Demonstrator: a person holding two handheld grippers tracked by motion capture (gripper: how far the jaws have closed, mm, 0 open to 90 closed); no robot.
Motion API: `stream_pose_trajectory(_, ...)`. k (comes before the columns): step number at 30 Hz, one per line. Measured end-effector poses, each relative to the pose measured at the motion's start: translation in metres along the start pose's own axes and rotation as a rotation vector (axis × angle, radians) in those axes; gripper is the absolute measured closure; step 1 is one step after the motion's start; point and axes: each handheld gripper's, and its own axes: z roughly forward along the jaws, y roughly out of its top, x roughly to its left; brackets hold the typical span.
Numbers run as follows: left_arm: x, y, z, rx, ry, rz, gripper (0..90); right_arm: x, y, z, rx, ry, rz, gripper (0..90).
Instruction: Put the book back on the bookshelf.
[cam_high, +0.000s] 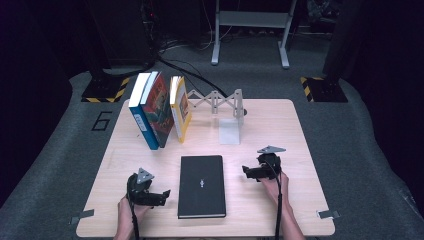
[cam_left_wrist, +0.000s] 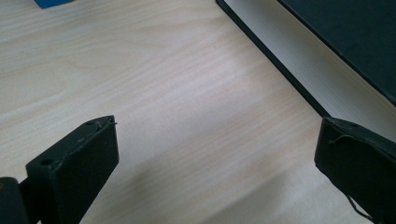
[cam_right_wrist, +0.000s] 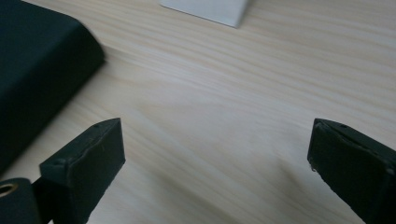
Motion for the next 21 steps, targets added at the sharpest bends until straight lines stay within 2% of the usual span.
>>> stream_pose_trajectory(1,-0.002,-0.002,-0.001,-0.008,-0.004,0.002,0.0,0.005,0.004,-0.001,-0.002,0.018,-0.015,3.4)
stream_pose_trajectory(3,-0.004,-0.006,-0.003,0.012,-0.011,0.024,0.0,0.016,0.011,-0.001,-0.001,0.056,-0.045,3.5)
stream_pose_trajectory(6,-0.007,-0.013,-0.003,0.024,-0.022,0.030,0.0,0.031,0.021,0.000,0.006,0.087,-0.104,3.6)
stream_pose_trajectory(8,-0.011,-0.017,-0.003,0.027,-0.032,0.024,0.0,0.040,0.027,0.002,0.003,0.113,-0.116,3.8)
stream_pose_trajectory(15,-0.023,-0.028,-0.007,0.016,-0.035,0.059,0.0,0.061,0.044,0.011,0.006,0.181,-0.148,4.8)
stream_pose_trajectory(17,-0.028,-0.029,-0.009,0.000,-0.052,0.064,0.0,0.066,0.047,0.013,0.004,0.191,-0.151,5.5)
stream_pose_trajectory(19,-0.031,-0.031,-0.011,0.008,-0.048,0.111,0.0,0.069,0.050,0.017,0.010,0.201,-0.168,5.9)
stream_pose_trajectory(21,-0.037,-0.033,-0.011,0.005,-0.058,0.108,0.0,0.071,0.052,0.022,0.014,0.208,-0.164,7.2)
